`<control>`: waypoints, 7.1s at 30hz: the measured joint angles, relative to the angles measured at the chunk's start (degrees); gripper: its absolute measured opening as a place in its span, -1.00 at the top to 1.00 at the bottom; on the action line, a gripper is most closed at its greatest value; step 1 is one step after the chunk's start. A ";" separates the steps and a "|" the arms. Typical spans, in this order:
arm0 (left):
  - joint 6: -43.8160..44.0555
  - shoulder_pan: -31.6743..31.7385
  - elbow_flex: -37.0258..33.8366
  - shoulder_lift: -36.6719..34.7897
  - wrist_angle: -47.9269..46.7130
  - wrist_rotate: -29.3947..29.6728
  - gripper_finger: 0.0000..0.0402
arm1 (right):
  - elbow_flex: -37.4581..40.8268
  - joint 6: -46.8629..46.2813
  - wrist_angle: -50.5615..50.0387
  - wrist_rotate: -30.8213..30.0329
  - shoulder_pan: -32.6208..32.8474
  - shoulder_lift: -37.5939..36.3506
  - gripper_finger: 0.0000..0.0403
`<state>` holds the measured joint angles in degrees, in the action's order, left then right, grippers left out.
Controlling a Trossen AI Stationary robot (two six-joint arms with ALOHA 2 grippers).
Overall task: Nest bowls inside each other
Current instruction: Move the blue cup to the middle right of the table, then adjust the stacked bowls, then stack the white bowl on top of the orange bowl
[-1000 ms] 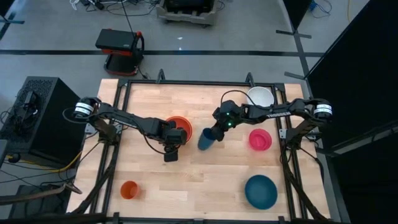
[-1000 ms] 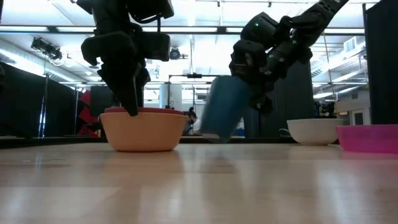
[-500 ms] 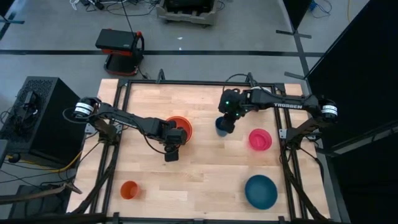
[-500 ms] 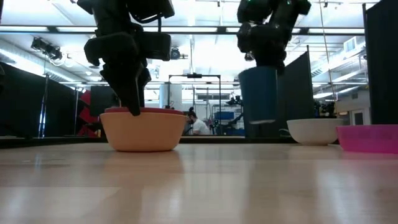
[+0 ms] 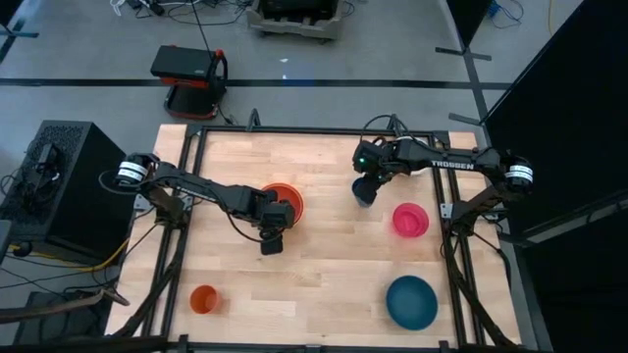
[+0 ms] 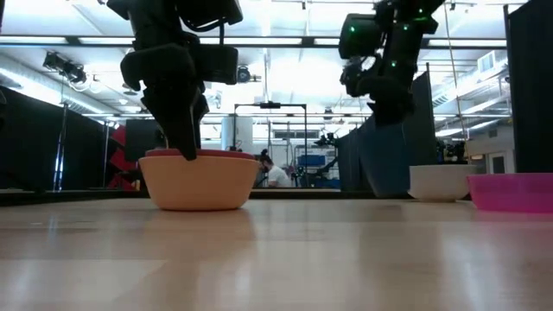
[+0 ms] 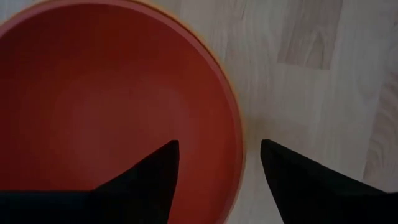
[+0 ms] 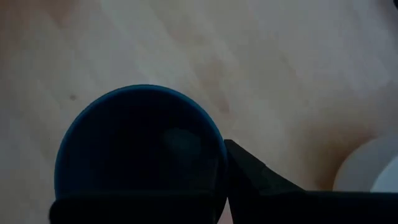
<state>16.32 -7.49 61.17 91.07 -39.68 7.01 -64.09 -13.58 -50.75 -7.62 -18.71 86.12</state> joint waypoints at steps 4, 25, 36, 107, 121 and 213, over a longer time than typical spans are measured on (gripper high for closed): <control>0.85 0.00 0.00 0.00 0.23 0.00 -0.07 | 3.07 -1.91 2.19 0.15 -1.77 -4.21 1.00; 1.47 0.00 0.02 0.00 5.60 0.00 -0.07 | 18.74 -7.37 9.62 -1.70 -7.51 -21.52 1.00; 2.35 0.00 0.00 0.00 5.57 -0.02 -0.07 | 21.75 -7.26 12.11 0.96 -7.58 -20.06 0.90; -18.94 2.47 22.48 16.38 -3.55 -2.99 1.00 | 14.48 -8.31 21.83 2.99 -13.35 -37.92 0.22; -19.59 2.47 27.04 24.50 -5.27 -2.12 0.95 | 14.51 -8.78 21.30 3.19 -13.35 -37.91 0.27; -5.51 15.65 26.88 -6.69 5.55 -13.06 -0.14 | 18.49 17.00 -4.59 -2.14 -18.51 -20.98 0.01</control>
<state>10.81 8.16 88.05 84.38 -34.13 -6.05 -45.60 3.42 -55.34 -9.76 -37.21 65.14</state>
